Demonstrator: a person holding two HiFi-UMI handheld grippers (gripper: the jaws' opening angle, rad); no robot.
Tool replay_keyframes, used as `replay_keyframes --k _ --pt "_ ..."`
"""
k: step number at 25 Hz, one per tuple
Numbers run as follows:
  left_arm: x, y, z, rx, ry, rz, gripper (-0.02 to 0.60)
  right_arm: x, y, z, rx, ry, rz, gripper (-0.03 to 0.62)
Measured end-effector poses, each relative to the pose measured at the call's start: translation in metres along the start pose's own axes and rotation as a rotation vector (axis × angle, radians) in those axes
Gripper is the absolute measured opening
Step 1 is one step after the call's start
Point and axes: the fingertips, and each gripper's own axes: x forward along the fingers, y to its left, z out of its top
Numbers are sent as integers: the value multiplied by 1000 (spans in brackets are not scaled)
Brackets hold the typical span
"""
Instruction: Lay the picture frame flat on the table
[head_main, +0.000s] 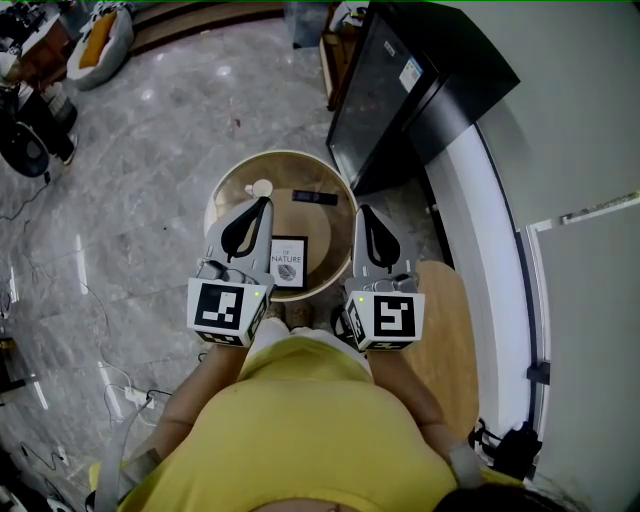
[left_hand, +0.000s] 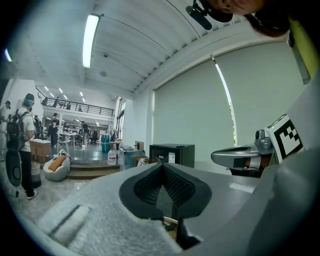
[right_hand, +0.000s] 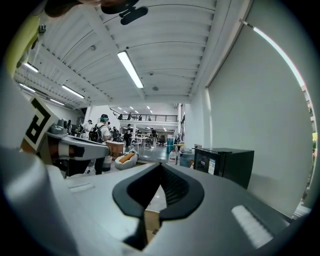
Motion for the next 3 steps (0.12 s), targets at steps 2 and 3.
replay_keyframes --k 2,3 --pt "1 -4 -2 -1 -2 2 -2 -2 -4 -2 1 -2 3 0" --pt "1 -6 -4 -2 -2 2 -3 -3 -6 -3 2 -3 4 0"
